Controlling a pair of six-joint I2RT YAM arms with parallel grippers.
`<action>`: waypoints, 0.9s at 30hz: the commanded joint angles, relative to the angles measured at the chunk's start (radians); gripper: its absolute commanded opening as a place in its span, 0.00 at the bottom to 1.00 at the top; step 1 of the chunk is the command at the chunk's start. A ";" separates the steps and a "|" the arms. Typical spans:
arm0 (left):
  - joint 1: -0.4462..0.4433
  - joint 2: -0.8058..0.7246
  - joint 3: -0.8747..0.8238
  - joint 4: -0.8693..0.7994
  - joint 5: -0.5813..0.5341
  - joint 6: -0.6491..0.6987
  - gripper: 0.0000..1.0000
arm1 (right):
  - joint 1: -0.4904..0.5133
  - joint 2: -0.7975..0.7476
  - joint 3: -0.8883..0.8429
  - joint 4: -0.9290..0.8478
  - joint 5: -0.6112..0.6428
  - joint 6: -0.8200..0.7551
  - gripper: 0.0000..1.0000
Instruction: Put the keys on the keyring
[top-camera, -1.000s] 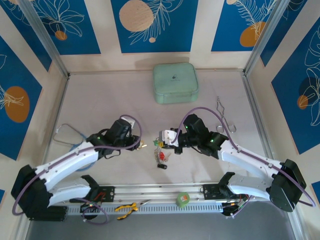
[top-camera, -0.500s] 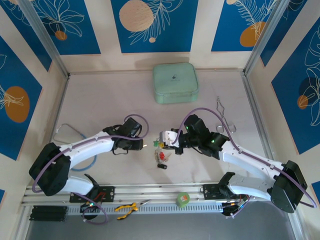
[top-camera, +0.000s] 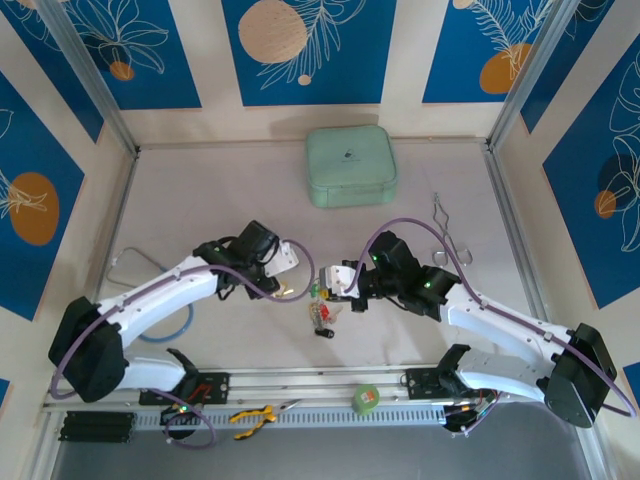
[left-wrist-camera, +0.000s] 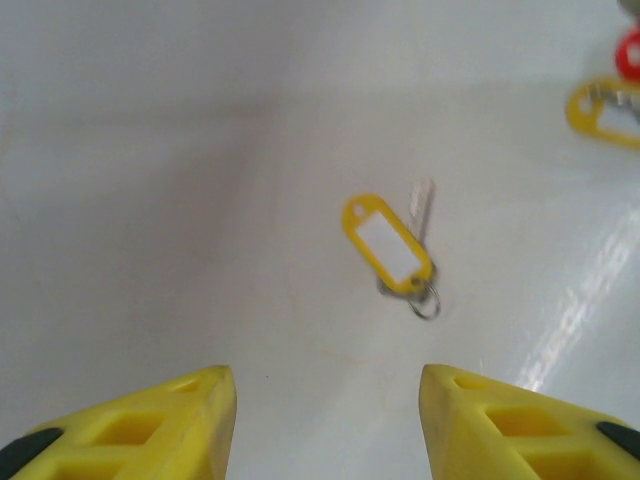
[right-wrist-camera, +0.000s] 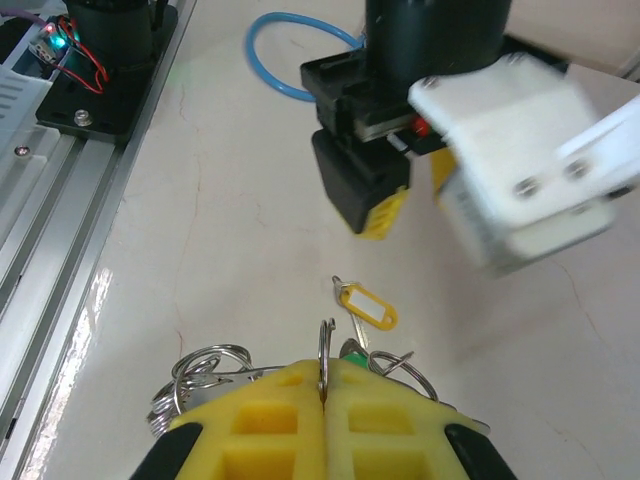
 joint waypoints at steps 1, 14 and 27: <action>0.006 0.096 -0.017 -0.073 0.070 0.088 0.49 | 0.010 -0.022 0.015 -0.010 -0.007 -0.010 0.00; 0.007 0.258 0.049 -0.005 0.140 -0.032 0.46 | 0.015 -0.038 0.021 -0.023 -0.006 -0.017 0.00; 0.013 0.343 0.087 -0.001 0.114 -0.027 0.32 | 0.016 -0.038 0.021 -0.023 -0.004 -0.016 0.00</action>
